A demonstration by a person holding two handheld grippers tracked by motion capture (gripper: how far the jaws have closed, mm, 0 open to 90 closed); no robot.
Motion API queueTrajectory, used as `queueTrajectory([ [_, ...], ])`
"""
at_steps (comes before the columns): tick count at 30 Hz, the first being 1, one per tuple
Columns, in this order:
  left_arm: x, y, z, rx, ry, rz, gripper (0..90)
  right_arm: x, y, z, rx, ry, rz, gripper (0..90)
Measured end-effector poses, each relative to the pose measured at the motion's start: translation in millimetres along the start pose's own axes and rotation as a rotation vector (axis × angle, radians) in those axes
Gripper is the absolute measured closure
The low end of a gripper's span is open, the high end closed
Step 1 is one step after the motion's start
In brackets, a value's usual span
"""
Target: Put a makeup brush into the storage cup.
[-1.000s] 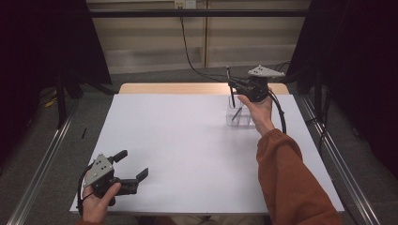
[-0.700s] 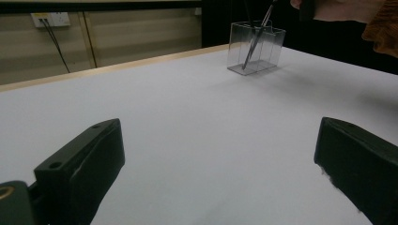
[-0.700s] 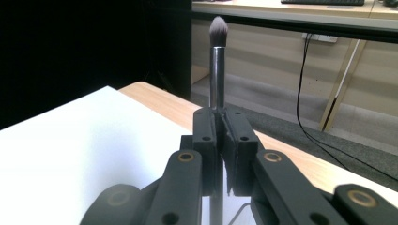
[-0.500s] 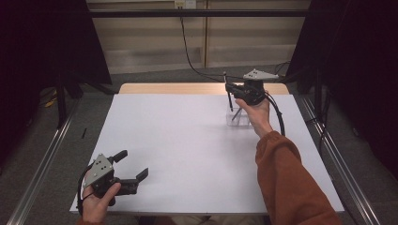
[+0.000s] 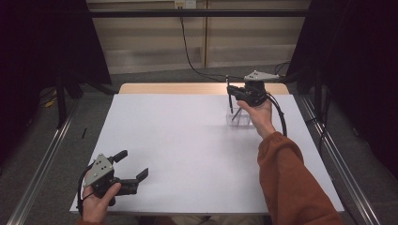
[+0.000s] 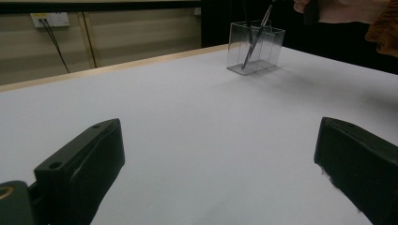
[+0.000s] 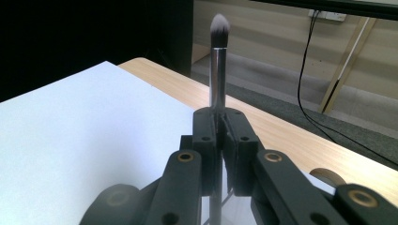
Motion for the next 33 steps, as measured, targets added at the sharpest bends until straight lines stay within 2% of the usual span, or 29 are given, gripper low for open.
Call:
queueTrajectory([
  [13,-0.2,-0.6,0.0,0.0,0.001,-0.001,2.1,-5.5,1.3,-7.5,0.016,-0.016,-0.006,83.3],
  [17,-0.2,-0.8,0.0,0.001,0.001,-0.003,2.1,-5.6,1.7,-7.4,0.014,-0.018,-0.003,80.4],
  [24,-0.1,-3.2,0.3,0.005,-0.001,-0.005,2.1,-5.7,4.9,-4.4,-0.011,-0.022,-0.001,69.5],
  [33,1.1,-5.9,0.7,0.001,0.013,-0.004,2.1,-8.1,13.2,-3.4,-0.046,-0.037,0.012,44.8],
])
Point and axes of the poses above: each handheld gripper's, and its own axes: y roughly backward along the jaws, z roughly out of its top, x roughly to its left, the point moved 9 cm from there along -y, roughly forward along the jaws, and after that the axes turned 8 degrees about -y, right-handed, at the moved point
